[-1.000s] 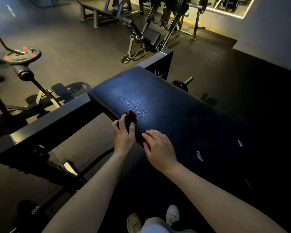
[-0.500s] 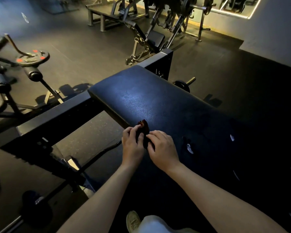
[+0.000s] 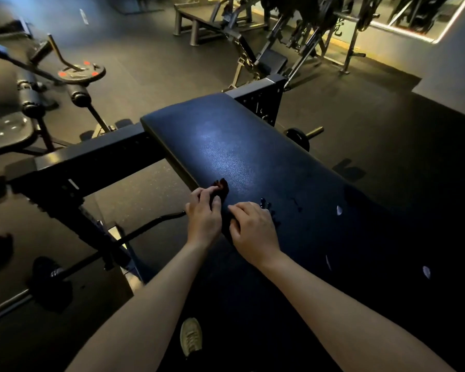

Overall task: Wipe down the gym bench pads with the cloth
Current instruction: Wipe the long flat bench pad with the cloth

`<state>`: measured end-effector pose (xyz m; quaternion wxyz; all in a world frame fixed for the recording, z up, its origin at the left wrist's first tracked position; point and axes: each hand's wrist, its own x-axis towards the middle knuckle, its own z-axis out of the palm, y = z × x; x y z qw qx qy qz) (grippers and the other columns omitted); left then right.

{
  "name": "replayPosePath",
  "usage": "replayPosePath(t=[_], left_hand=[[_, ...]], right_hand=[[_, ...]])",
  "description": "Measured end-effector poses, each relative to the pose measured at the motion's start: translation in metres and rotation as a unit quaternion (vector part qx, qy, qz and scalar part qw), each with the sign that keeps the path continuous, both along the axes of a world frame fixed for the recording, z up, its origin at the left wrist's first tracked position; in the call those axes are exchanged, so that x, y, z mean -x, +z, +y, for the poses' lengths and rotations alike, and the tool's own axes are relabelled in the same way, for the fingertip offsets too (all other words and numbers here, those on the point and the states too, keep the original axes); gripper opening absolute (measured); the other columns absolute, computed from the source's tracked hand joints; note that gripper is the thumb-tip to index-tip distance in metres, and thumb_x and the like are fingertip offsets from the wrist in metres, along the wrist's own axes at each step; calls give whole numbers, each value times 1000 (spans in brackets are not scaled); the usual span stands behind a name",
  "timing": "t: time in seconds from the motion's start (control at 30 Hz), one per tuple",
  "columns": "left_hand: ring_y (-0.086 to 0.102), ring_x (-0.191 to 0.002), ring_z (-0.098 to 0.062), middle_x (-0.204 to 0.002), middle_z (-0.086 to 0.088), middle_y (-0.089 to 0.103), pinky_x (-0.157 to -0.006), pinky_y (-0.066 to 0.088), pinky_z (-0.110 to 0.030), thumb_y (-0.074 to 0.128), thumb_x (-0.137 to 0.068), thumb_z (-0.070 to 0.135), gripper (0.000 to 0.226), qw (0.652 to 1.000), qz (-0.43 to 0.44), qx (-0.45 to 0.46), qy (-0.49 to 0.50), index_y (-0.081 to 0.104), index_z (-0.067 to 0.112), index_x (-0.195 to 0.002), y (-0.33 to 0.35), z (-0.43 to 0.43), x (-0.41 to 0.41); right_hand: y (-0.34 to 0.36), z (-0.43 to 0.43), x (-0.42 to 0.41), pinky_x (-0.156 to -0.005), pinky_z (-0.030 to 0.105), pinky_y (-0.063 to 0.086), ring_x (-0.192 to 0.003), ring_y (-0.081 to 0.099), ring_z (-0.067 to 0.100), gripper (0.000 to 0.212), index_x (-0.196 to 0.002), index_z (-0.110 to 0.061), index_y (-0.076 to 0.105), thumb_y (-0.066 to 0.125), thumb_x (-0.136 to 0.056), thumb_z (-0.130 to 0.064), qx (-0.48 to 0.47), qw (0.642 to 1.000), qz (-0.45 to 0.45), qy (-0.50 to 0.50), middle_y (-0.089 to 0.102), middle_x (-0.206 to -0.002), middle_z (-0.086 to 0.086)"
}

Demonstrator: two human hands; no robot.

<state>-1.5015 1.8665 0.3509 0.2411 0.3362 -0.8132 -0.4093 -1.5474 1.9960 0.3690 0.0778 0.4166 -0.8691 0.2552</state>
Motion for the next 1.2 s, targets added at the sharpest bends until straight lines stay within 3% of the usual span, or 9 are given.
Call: replayPosePath(t=[0.23,0.37,0.53,0.73,0.97,1.07,1.2], left_hand=[[45,-117,-17,-124,1,40,-106,34,-26,56,-101,15,31,999,45,-11,-20,58,13,-132,-5,51,-33],[46,-115,-18,-122,-2,40,-108,37,-31,54,-102,14,32,998,57,-6,6,58,11,-133,2,31,-26],[38,-128,-27,-141,-13,34,-109,30,-31,52,-102,15,40,995,41,-75,55,51,16,-142,-4,41,-3],[48,-122,-31,-126,-2,37,-112,39,-48,54,-101,18,34,996,60,-65,29,58,17,-135,-16,62,-20],[51,-116,-21,-122,-5,51,-106,37,-31,55,-100,14,35,997,74,-5,8,60,13,-135,-9,66,-40],[48,-124,-25,-132,-13,48,-109,29,-22,53,-101,13,35,996,73,-14,48,59,10,-135,-8,43,-22],[43,-124,-27,-128,-4,31,-115,32,-33,54,-102,17,37,991,54,-99,77,57,16,-139,-10,52,-4]], right_hand=[[0,30,-3,-91,39,45,-108,60,21,34,-114,-16,70,51,-87,-23,15,1000,1,17,68,-109,-2],[0,30,-4,-93,38,43,-110,59,20,34,-117,-17,68,51,-88,-23,15,999,-1,31,67,-109,-3],[-3,30,-3,-94,38,44,-111,59,20,35,-114,-17,69,45,-89,-25,24,999,-7,35,67,-110,-4],[-1,45,-4,-90,38,48,-108,59,21,33,-110,-15,70,48,-87,-24,50,999,2,4,67,-107,-2],[-4,48,-4,-92,40,46,-108,59,21,34,-108,-16,69,46,-90,-32,33,999,-2,0,66,-107,-3],[-7,43,-1,-93,39,40,-109,57,20,32,-110,-19,68,47,-90,-33,22,1000,3,0,66,-108,-5],[-8,39,-1,-90,38,40,-108,56,19,30,-109,-20,68,48,-91,-33,26,1000,3,0,65,-108,-5]])
